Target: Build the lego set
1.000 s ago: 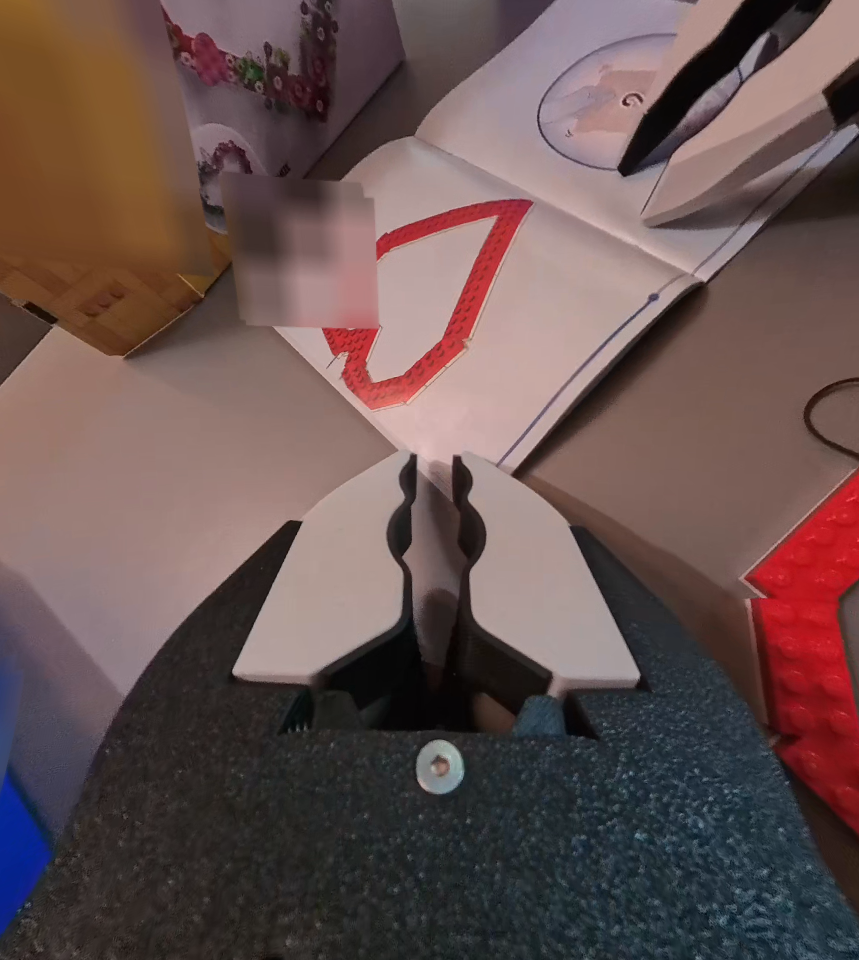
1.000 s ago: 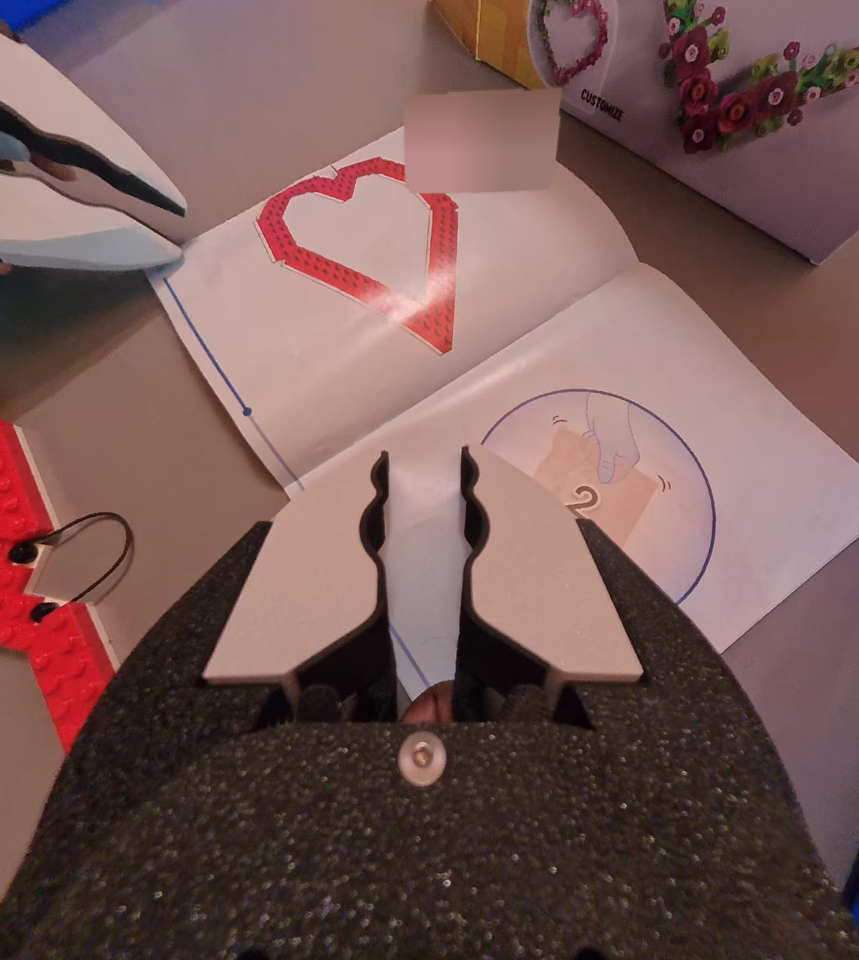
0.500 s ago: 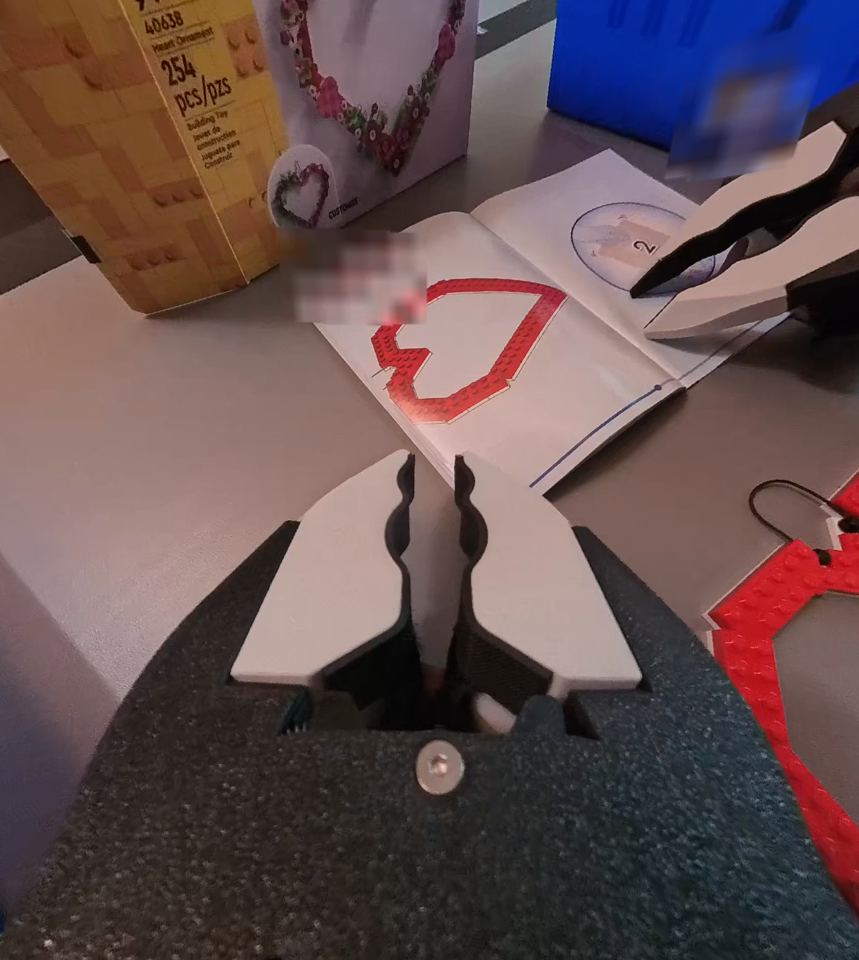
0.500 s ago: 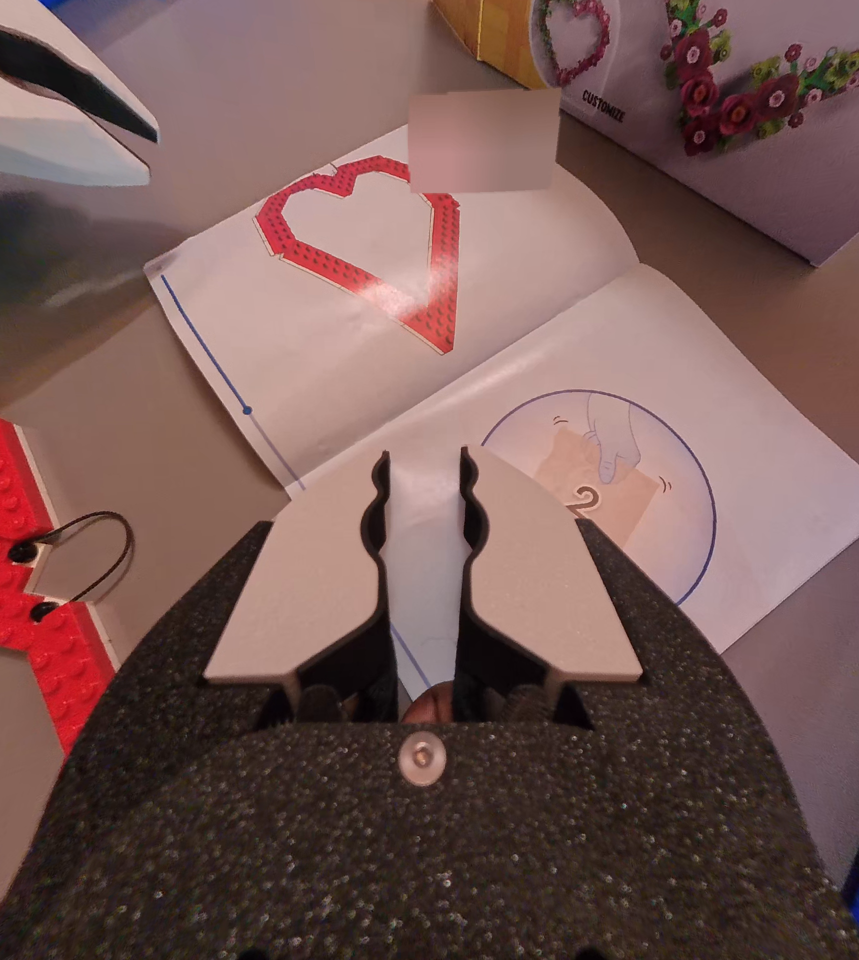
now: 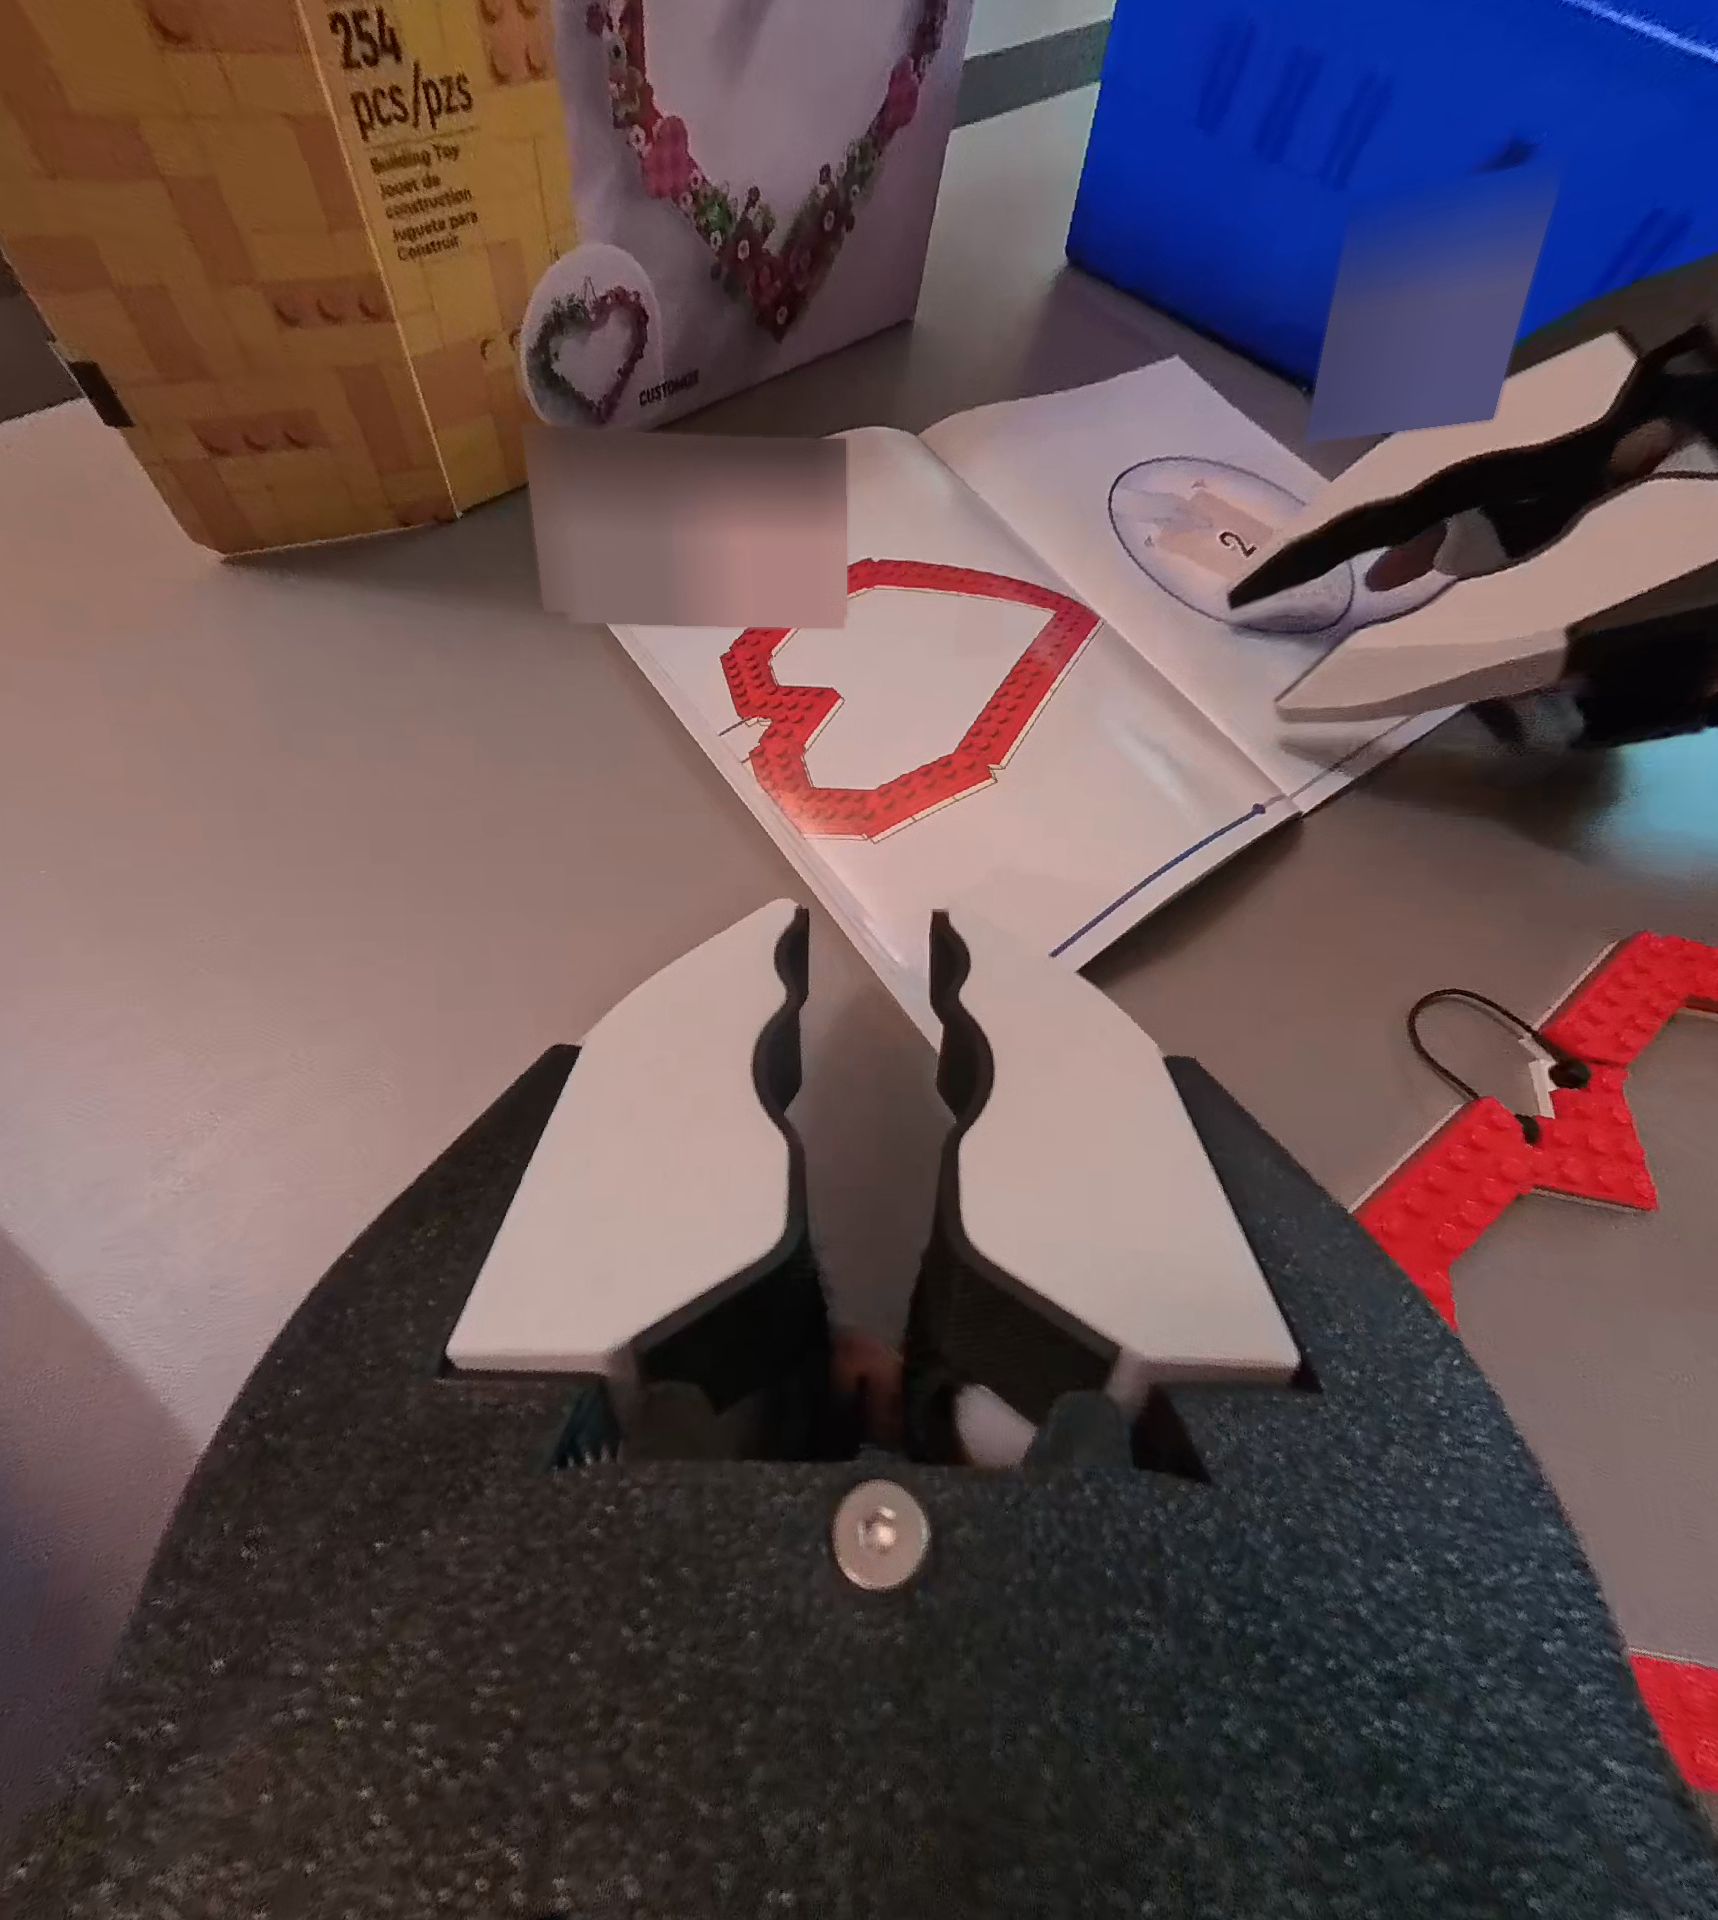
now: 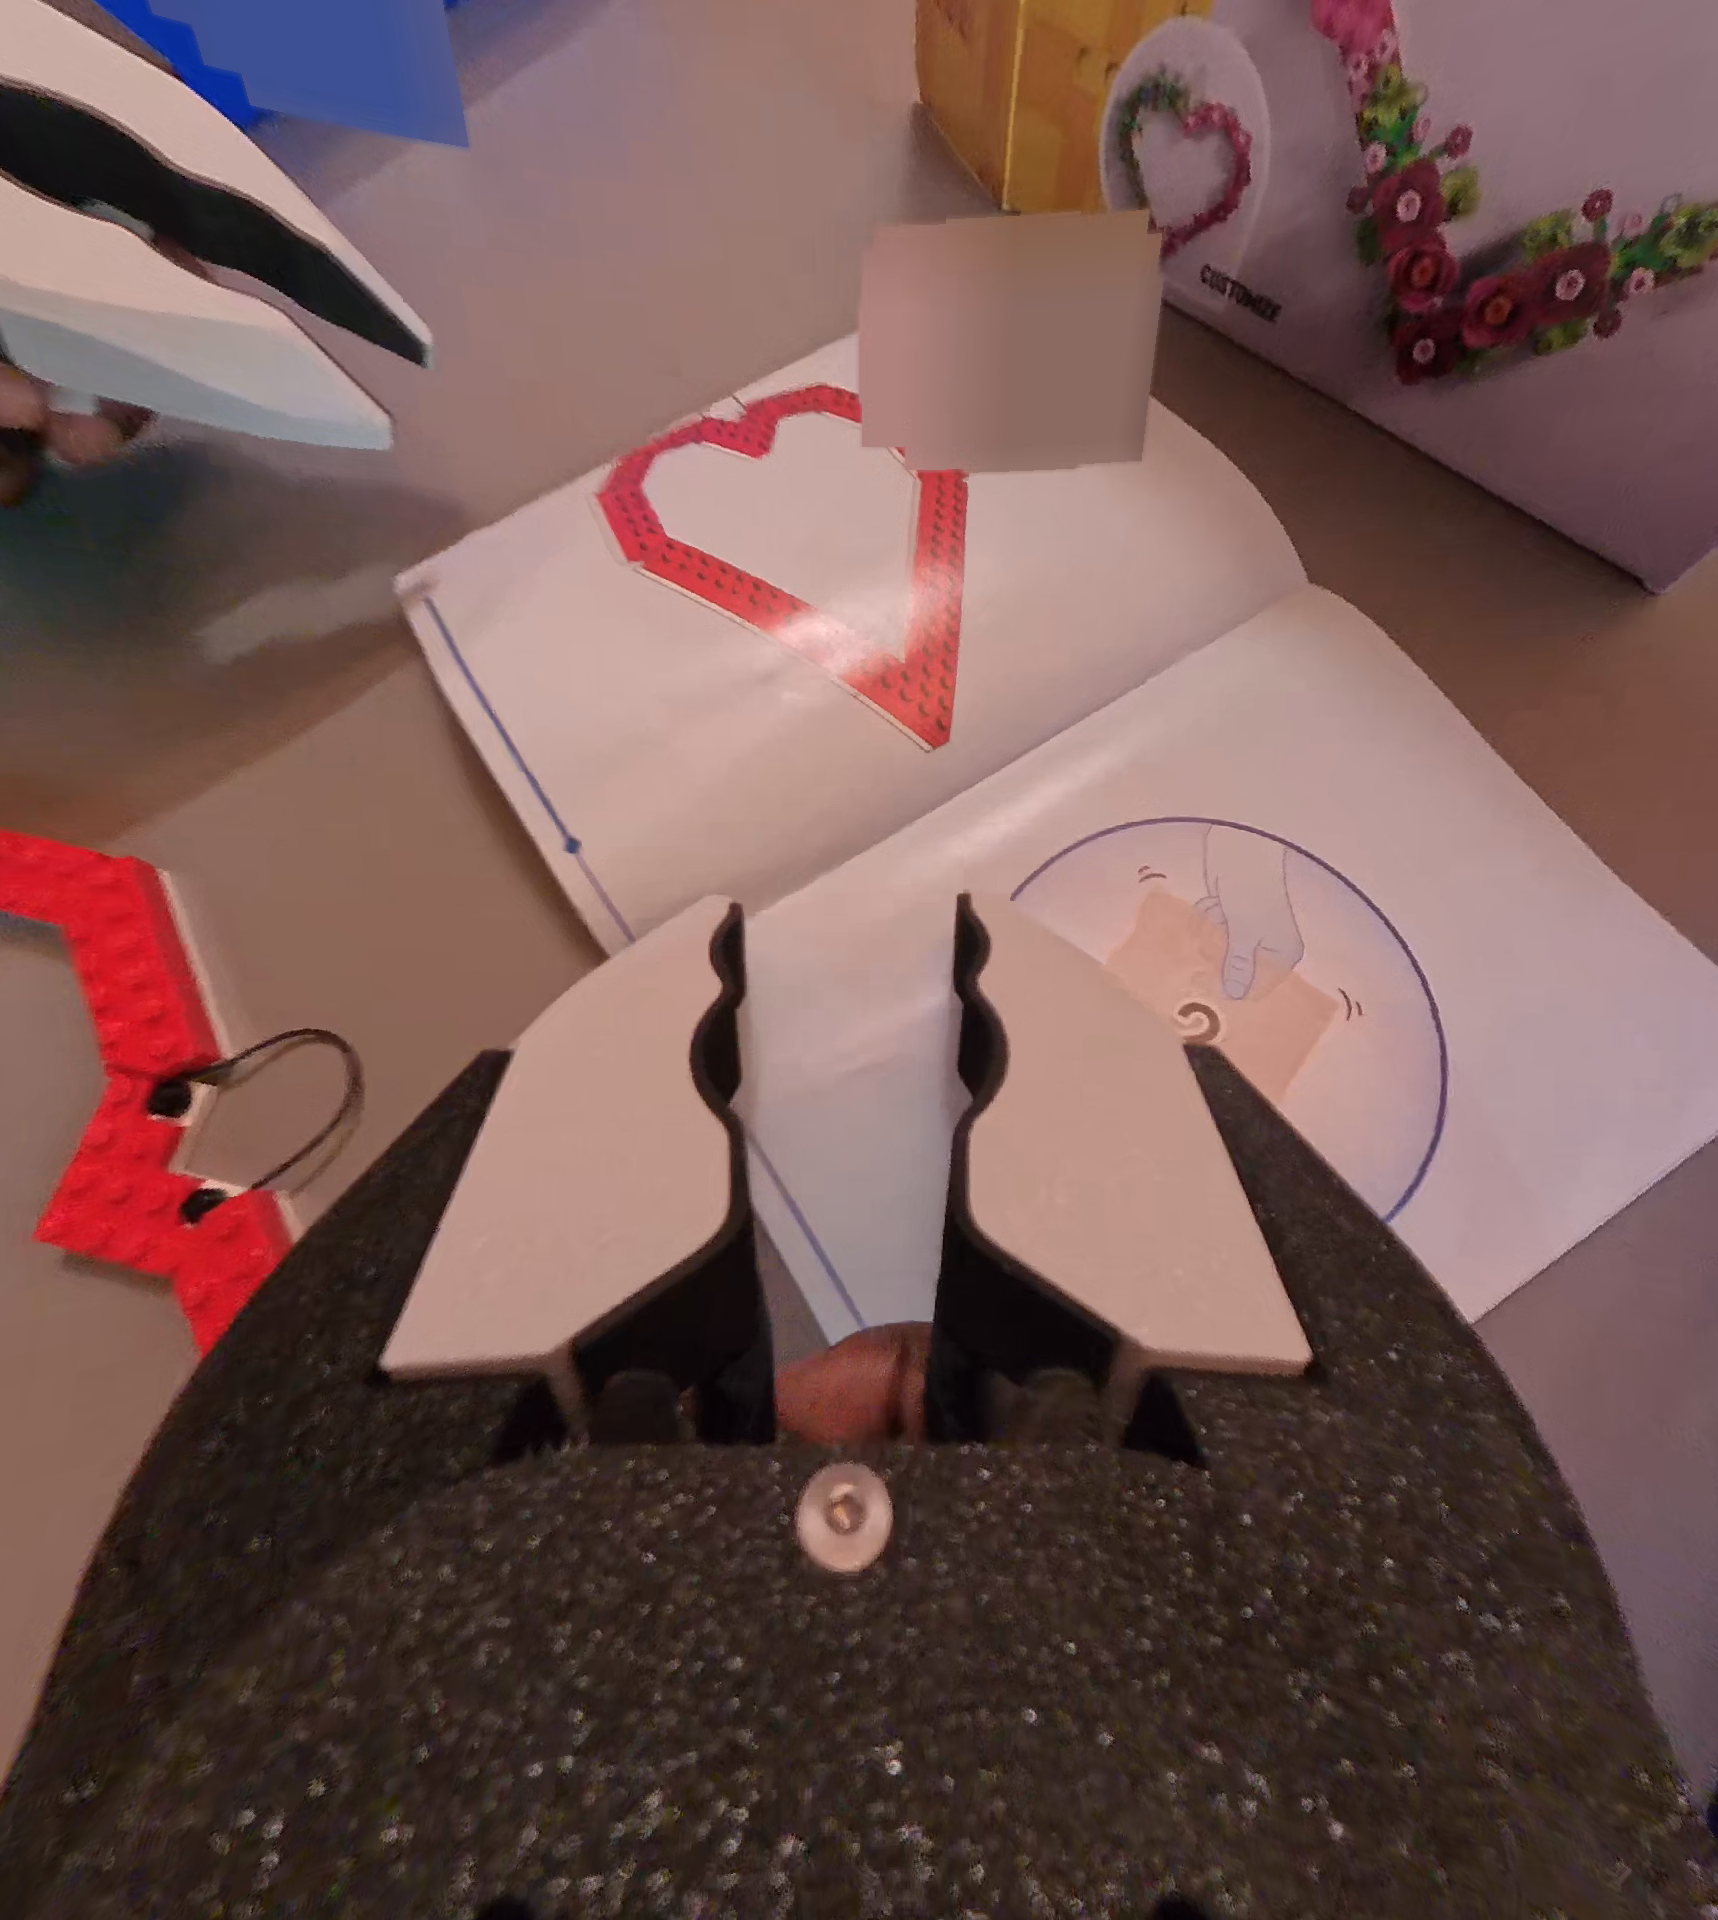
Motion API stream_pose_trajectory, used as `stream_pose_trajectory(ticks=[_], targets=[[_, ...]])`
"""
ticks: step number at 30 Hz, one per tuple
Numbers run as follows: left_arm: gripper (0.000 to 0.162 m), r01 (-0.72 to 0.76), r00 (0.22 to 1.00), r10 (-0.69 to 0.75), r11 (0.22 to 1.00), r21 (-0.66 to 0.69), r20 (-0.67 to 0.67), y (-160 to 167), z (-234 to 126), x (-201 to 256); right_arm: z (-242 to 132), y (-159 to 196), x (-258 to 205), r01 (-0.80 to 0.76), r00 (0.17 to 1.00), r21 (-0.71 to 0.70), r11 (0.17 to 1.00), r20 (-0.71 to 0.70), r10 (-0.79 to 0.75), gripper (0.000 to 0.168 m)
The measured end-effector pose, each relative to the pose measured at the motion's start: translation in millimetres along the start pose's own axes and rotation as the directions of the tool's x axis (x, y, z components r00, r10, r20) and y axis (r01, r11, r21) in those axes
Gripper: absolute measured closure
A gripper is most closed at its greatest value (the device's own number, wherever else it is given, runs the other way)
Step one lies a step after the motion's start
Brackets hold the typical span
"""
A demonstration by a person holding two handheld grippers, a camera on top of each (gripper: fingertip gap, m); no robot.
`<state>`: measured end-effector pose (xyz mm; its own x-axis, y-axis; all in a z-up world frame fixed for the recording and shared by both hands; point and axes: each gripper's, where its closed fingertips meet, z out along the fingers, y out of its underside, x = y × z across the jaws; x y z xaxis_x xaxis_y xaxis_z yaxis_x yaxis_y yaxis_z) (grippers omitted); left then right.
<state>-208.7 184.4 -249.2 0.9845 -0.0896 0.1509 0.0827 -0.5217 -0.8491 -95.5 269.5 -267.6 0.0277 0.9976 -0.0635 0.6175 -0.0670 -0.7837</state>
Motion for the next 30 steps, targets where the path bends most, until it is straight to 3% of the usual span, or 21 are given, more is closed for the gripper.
stream_pose_trajectory(ticks=[9,16,30], targets=[[0.139,-0.014,1.0,0.016,0.997,0.074,-0.017,-11.4,-6.6,2.3,-12.7,-12.4,-21.8,0.095,0.989,0.072,0.993,0.106,-0.102,0.13],[0.138,-0.008,1.0,0.009,0.998,0.056,-0.018,-9.0,-4.5,3.5,-11.9,-13.3,-26.7,0.132,0.985,0.074,0.988,0.101,-0.14,0.131],[0.138,-0.029,1.0,0.03,0.997,0.073,-0.008,-12.8,-5.9,6.1,-15.4,-20.6,-24.1,0.051,0.988,0.133,0.99,0.138,-0.07,0.132]])
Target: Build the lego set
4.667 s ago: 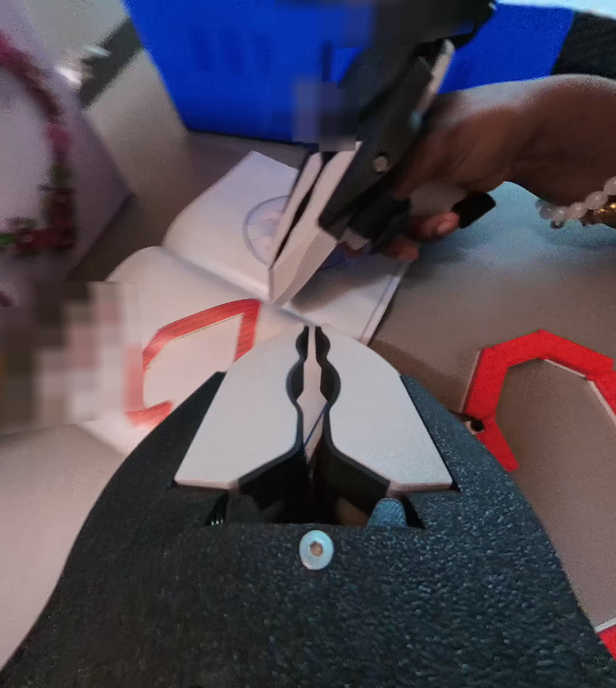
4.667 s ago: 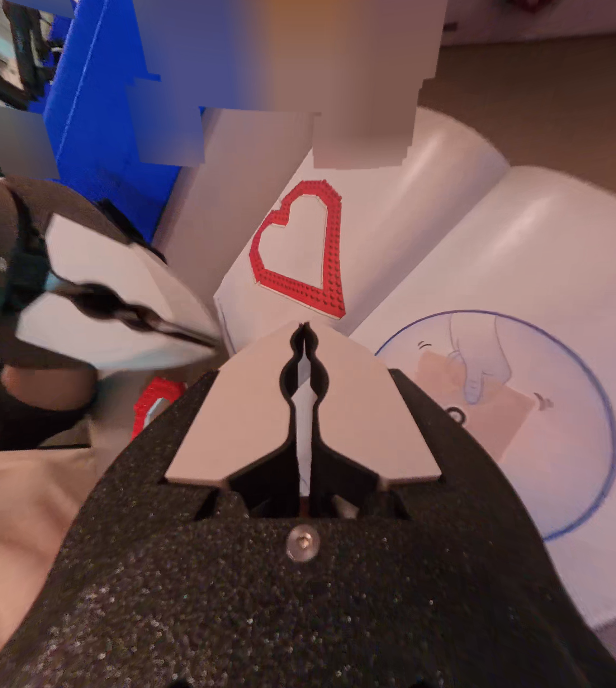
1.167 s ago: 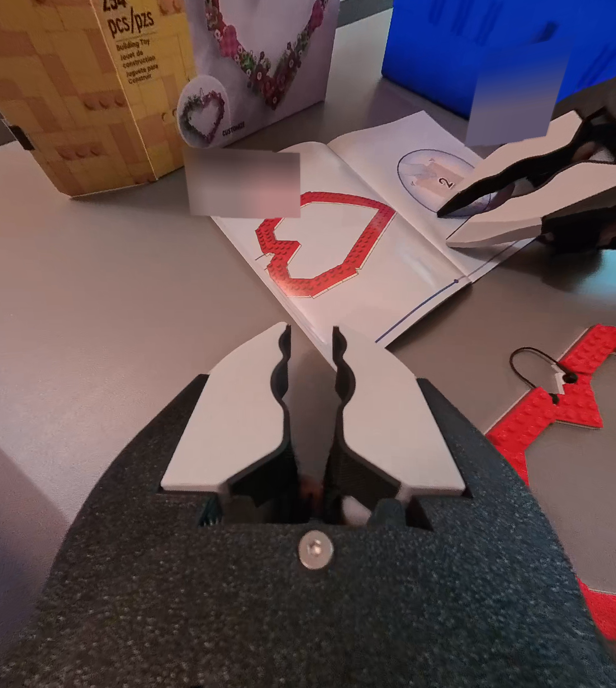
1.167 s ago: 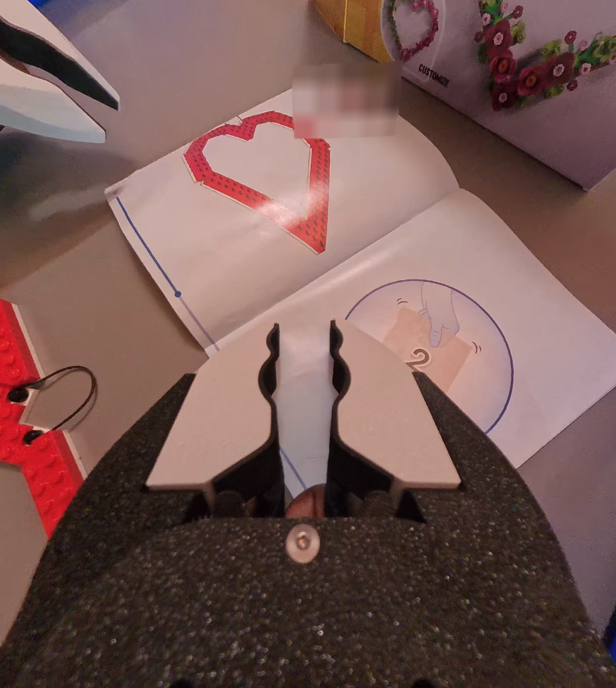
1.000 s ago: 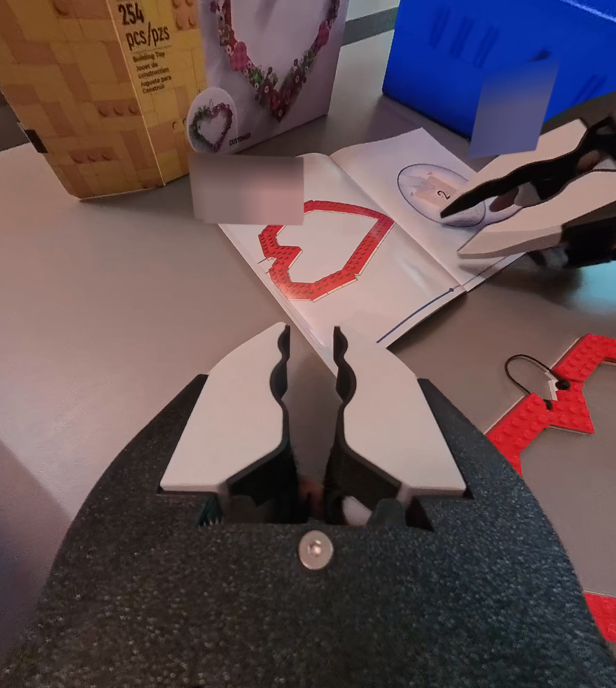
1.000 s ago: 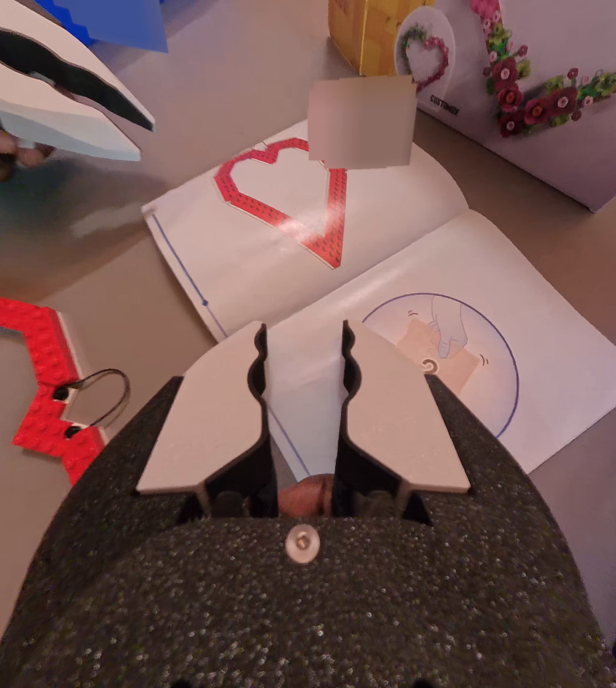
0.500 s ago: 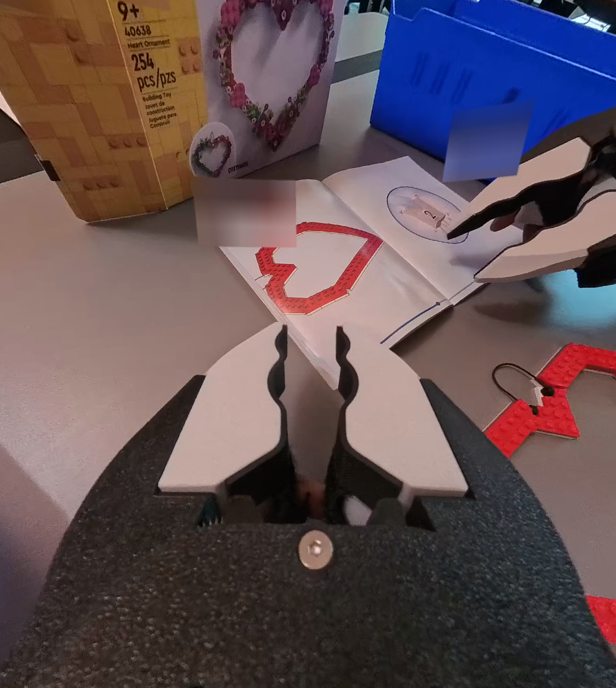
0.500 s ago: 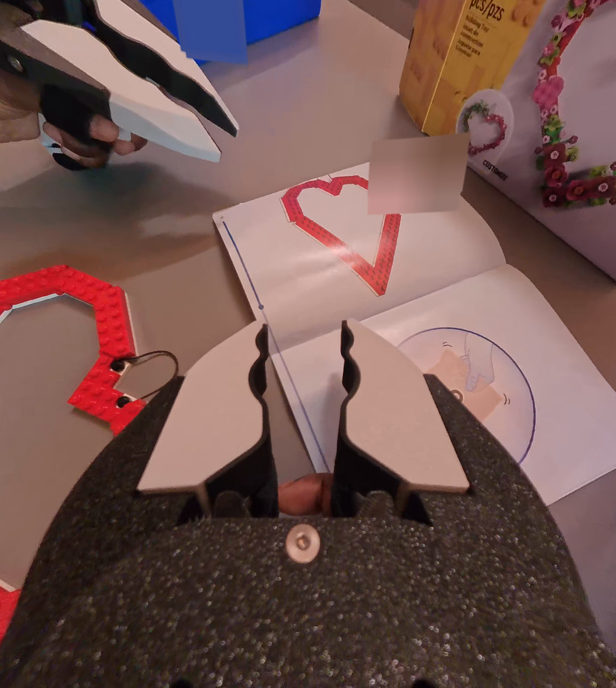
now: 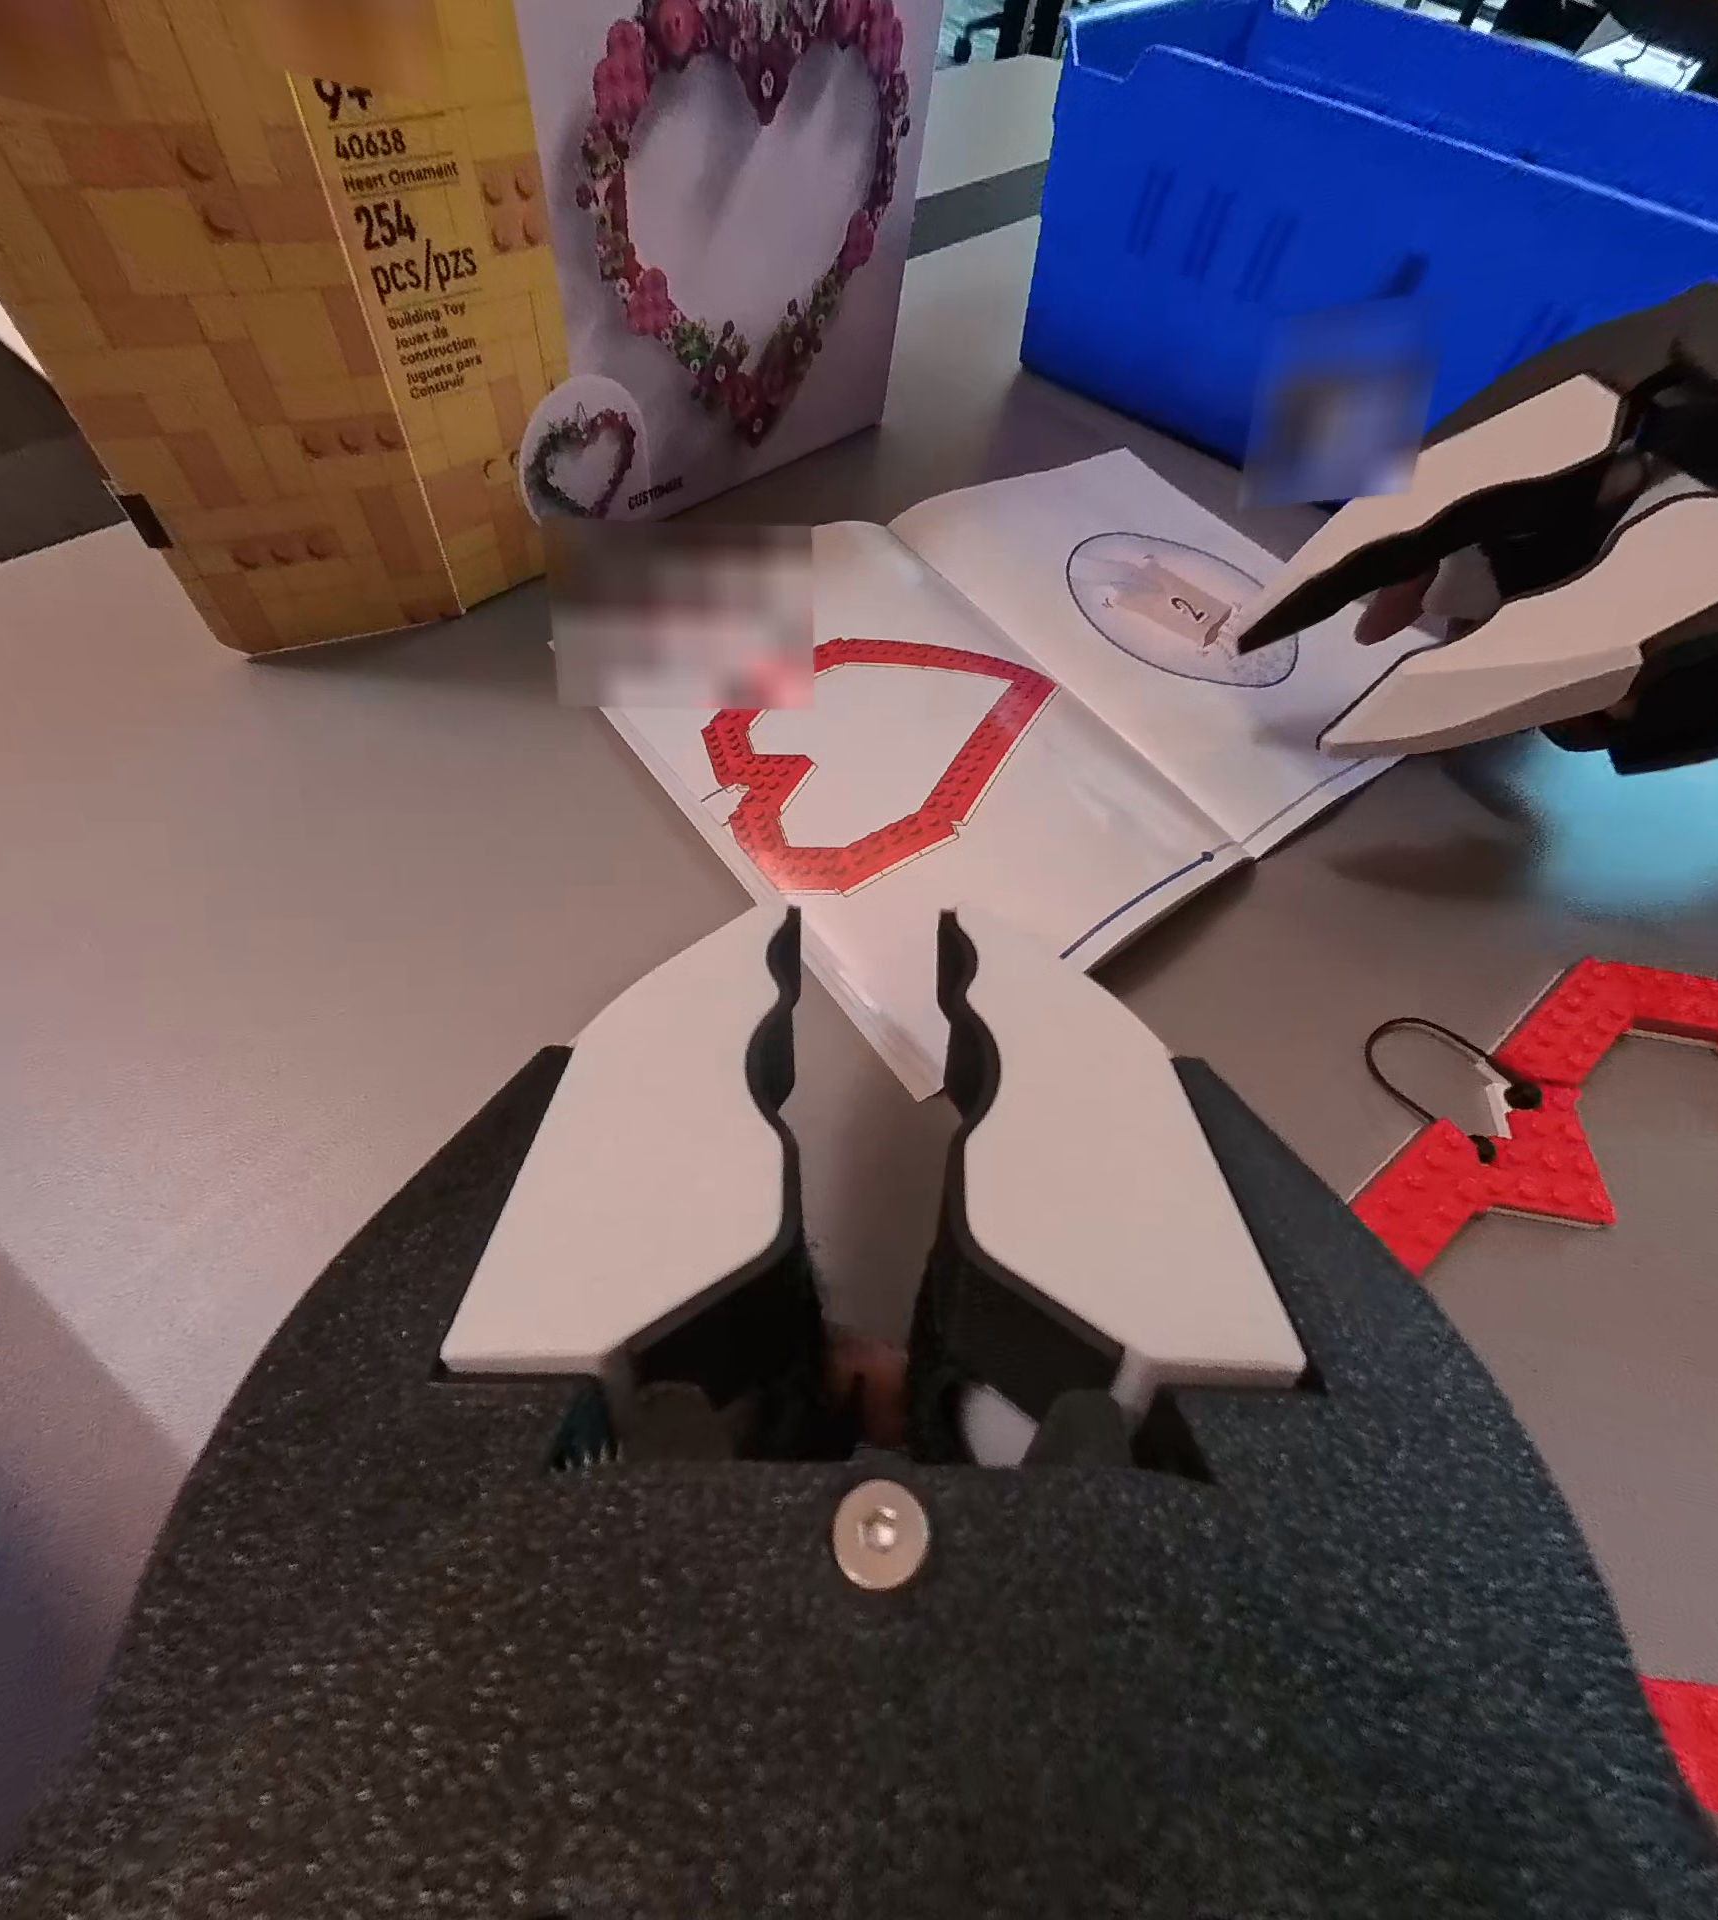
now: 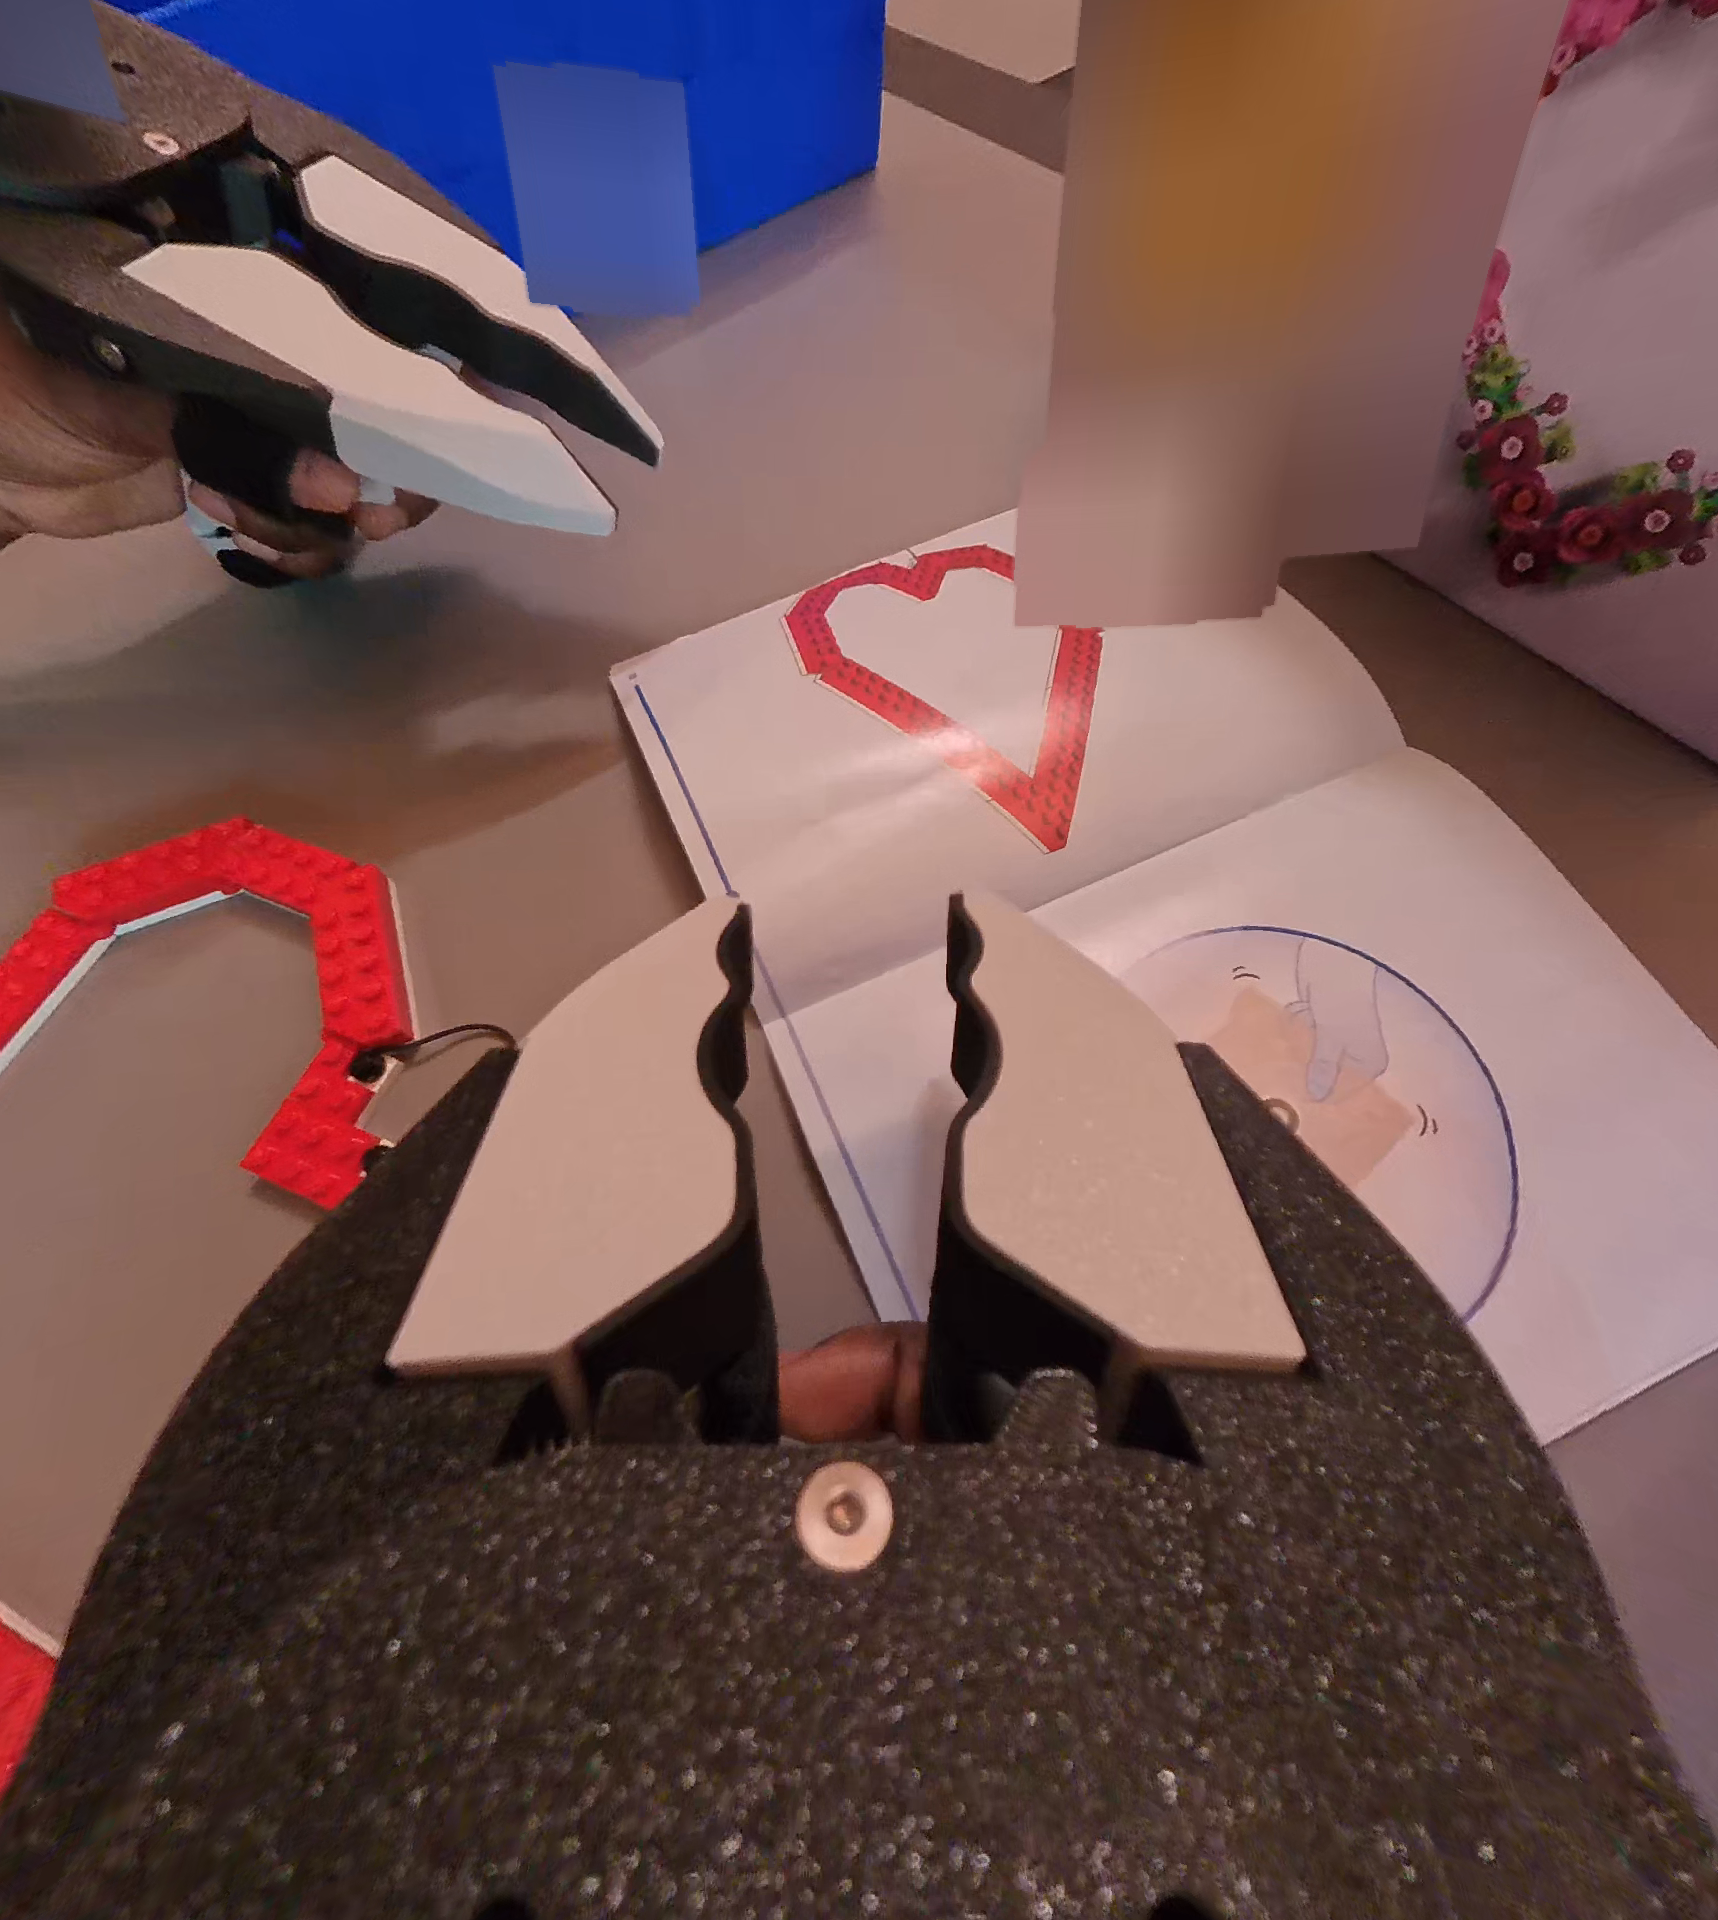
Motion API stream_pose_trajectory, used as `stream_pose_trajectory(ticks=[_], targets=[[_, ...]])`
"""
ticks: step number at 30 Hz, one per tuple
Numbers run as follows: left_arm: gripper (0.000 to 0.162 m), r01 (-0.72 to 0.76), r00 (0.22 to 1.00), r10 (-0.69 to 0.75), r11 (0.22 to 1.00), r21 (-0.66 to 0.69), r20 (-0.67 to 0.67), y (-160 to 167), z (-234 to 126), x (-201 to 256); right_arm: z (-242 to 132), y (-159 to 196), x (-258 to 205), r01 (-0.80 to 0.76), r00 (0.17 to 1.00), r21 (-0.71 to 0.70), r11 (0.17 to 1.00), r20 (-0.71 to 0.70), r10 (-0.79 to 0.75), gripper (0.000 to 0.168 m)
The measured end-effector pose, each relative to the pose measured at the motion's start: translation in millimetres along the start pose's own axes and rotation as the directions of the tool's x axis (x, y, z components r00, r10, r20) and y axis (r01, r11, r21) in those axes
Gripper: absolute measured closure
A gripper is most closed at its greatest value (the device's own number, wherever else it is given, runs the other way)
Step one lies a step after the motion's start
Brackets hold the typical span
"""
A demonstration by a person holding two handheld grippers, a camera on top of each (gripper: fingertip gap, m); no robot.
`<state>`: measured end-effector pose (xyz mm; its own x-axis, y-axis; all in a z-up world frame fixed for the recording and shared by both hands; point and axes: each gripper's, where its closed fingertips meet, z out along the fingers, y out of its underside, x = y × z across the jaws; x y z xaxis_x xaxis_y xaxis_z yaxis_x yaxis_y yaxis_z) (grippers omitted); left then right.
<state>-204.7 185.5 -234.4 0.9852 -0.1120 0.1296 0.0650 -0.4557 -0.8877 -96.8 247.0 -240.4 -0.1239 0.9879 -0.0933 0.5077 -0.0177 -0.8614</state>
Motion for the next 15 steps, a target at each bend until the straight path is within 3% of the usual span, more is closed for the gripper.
stream_pose_trajectory(ticks=[15], targets=[[0.136,-0.032,0.999,0.03,0.997,-0.068,-0.031,11.3,8.3,10.6,15.9,25.6,0.1,-0.028,1.0,-0.116,0.993,0.007,0.029,0.132]])
